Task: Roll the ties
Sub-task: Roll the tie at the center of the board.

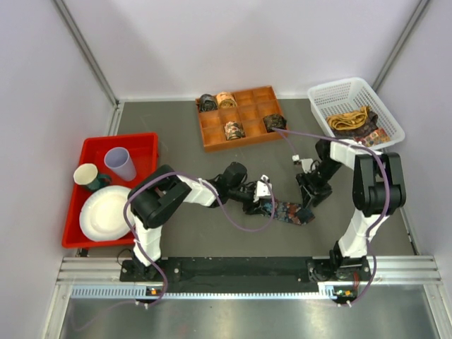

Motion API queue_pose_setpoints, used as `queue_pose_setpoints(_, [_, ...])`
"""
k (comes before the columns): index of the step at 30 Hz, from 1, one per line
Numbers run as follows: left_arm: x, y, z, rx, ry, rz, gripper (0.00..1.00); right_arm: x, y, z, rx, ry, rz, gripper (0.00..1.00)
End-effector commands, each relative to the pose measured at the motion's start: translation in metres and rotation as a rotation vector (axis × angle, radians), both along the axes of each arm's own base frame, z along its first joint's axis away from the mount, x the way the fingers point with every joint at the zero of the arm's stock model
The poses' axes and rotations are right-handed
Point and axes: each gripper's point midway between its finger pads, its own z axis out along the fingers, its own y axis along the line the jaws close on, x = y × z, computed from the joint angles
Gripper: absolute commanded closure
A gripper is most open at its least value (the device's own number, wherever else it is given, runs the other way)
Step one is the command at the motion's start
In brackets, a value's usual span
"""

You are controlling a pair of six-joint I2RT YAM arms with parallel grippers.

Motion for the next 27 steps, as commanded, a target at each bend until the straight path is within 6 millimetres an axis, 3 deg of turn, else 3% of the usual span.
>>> queue_pose_setpoints(1, [-0.028, 0.038, -0.058, 0.234, 0.122, 0.024, 1.0, 0.008, 0.006, -0.016, 0.002, -0.015, 0.057, 0.46])
queue_pose_setpoints(4, [-0.025, 0.039, -0.059, 0.242, 0.111, 0.039, 1.0, 0.0, 0.025, -0.01, 0.09, 0.029, 0.079, 0.54])
queue_pose_setpoints(7, [-0.025, 0.042, -0.062, 0.253, 0.113, 0.046, 1.0, 0.002, 0.035, -0.005, 0.148, 0.04, 0.082, 0.75])
queue_pose_setpoints(8, [-0.025, 0.042, -0.062, 0.254, 0.115, 0.049, 1.0, 0.004, 0.035, -0.005, 0.151, 0.043, 0.079, 0.89])
queue_pose_setpoints(10, [-0.024, 0.043, -0.064, 0.261, 0.116, 0.057, 1.0, 0.016, 0.036, -0.002, 0.163, 0.018, 0.078, 1.0])
queue_pose_setpoints(12, [-0.021, 0.045, -0.064, 0.266, 0.113, 0.071, 1.0, 0.025, 0.034, 0.0, 0.163, 0.006, 0.069, 1.0])
queue_pose_setpoints(19, [0.003, 0.049, -0.055, 0.283, 0.056, 0.125, 1.0, 0.091, 0.011, 0.017, 0.07, -0.183, 0.01, 1.0])
queue_pose_setpoints(23, [0.024, 0.035, -0.037, 0.278, 0.043, 0.18, 1.0, 0.095, 0.008, 0.016, 0.057, -0.175, 0.014, 1.0])
queue_pose_setpoints(27, [0.038, 0.038, -0.034, 0.338, 0.028, 0.237, 1.0, 0.085, -0.008, -0.002, 0.007, -0.145, 0.004, 1.0])
